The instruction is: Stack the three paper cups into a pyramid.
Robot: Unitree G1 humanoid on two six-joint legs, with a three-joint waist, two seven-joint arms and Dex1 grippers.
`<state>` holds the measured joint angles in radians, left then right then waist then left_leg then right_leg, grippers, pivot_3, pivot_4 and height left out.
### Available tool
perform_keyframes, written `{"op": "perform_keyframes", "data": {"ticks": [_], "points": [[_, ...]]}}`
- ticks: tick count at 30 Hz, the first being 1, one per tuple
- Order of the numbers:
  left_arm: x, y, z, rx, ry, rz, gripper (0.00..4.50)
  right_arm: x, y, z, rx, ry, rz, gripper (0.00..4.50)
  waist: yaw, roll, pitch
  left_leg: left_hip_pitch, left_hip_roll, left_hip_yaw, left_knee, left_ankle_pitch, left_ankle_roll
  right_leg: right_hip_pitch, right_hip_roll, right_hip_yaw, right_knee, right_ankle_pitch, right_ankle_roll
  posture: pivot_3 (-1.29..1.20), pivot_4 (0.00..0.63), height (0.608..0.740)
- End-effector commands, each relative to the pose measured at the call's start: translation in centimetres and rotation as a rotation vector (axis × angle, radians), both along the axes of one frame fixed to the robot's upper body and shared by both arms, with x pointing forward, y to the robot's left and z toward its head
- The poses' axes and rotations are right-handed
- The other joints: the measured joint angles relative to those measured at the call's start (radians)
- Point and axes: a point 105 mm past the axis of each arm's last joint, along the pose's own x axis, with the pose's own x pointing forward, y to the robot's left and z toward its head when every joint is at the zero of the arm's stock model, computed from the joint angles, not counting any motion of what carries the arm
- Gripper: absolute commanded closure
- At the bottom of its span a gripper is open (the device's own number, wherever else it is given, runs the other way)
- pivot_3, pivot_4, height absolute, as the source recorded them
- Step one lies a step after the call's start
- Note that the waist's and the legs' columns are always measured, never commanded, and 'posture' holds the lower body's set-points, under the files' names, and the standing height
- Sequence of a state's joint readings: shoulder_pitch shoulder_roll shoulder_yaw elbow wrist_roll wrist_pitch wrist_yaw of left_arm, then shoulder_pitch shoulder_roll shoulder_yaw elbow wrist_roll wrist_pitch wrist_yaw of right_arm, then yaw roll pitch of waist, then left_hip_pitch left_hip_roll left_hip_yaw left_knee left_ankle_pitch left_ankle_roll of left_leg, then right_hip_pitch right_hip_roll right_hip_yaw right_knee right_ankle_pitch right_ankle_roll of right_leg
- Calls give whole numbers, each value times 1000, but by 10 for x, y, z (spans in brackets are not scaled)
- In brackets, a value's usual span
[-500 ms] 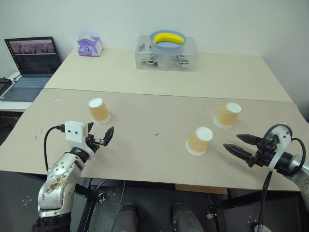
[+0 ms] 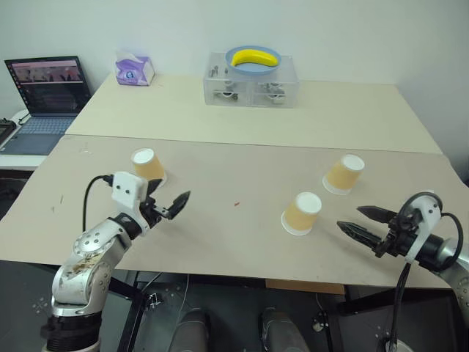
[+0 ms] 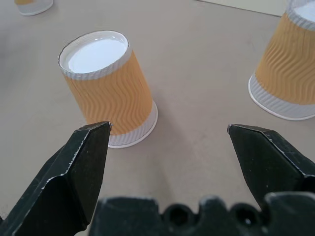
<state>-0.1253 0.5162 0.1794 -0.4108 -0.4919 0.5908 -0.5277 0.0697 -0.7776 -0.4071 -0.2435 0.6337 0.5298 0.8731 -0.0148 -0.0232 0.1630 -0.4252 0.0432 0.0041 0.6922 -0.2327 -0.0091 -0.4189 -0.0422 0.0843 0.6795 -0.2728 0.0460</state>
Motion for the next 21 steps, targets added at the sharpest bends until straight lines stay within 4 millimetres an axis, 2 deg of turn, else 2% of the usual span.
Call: {"op": "perform_keyframes", "data": {"ticks": [1,3,5,8,13,21], "points": [[-15,-29,24,26,-25,-244,0,-1,9,24,-2,-69,56,13,0,0,0,0,0,0,0,0,0,0,0,0,0,0,0,0,150,694],[-22,-41,30,46,-7,-370,0,1,17,30,10,-81,86,13,0,0,0,0,0,0,0,0,0,0,0,0,0,0,0,0,150,694],[-22,-55,45,84,-42,-488,0,3,39,36,22,-95,170,13,0,0,0,0,0,0,0,0,0,0,0,0,0,0,0,0,150,694],[-17,-64,63,77,-101,-549,0,4,56,37,19,-95,233,13,0,0,0,0,0,0,0,0,0,0,0,0,0,0,0,0,150,694],[-15,-66,74,49,-130,-575,0,8,57,33,16,-89,233,13,0,0,0,-3,0,0,0,0,0,-2,0,0,-3,0,0,0,150,694],[-16,-64,72,76,-130,-597,0,16,45,22,20,-76,193,13,1,0,0,-3,0,-1,1,0,0,-2,0,-1,-1,0,0,0,150,694]]}}
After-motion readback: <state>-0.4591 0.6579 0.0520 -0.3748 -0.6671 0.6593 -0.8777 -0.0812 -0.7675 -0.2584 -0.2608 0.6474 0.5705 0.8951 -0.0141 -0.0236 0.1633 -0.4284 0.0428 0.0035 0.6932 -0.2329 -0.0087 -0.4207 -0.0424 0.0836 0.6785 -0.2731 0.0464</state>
